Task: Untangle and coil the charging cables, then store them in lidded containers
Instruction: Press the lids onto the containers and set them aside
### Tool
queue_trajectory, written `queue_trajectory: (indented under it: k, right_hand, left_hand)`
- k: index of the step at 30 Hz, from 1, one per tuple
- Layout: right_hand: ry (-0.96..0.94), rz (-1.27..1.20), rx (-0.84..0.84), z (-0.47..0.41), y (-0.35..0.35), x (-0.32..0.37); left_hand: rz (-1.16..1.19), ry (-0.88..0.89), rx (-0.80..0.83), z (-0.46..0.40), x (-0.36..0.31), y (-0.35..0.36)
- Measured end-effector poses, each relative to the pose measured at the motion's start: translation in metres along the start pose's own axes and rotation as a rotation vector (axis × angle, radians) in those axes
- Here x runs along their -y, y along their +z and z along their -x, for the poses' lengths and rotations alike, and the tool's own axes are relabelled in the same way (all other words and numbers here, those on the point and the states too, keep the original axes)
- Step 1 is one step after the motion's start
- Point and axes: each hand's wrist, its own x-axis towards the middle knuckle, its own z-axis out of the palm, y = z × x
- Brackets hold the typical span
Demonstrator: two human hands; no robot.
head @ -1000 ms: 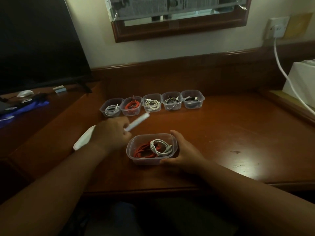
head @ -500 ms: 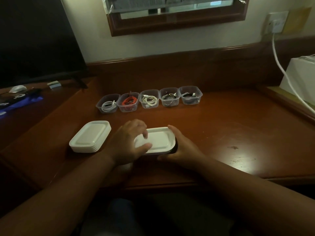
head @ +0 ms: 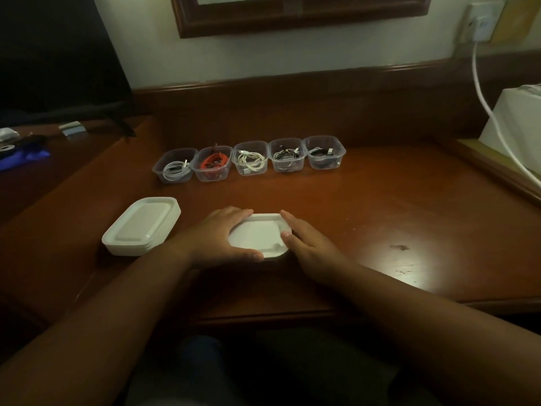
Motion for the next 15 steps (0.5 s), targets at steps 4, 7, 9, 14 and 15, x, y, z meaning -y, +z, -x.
queue_trajectory:
  k: [4,7,9,14,15]
  right_hand:
    - [-0.031,0.203,-0.004,0.000,0.005,0.002]
    - [-0.054,0.321,-0.023,-0.002,0.007,0.004]
    - [-0.063,0.382,-0.024,-0.004,0.006,0.005]
    - [-0.060,0.478,0.007,-0.012,0.000,0.009]
    - [-0.060,0.489,0.009,-0.012,-0.001,0.009]
  left_hand:
    - [-0.026,0.000,-0.011,-0.002,0.000,0.003]
    - [-0.019,-0.002,-0.013,-0.005,0.001,0.005]
    - [-0.028,0.005,0.006,-0.007,0.001,0.003]
    - [-0.081,0.013,0.034,-0.012,-0.004,0.000]
    - [-0.086,0.010,0.026,-0.013,-0.004,0.000]
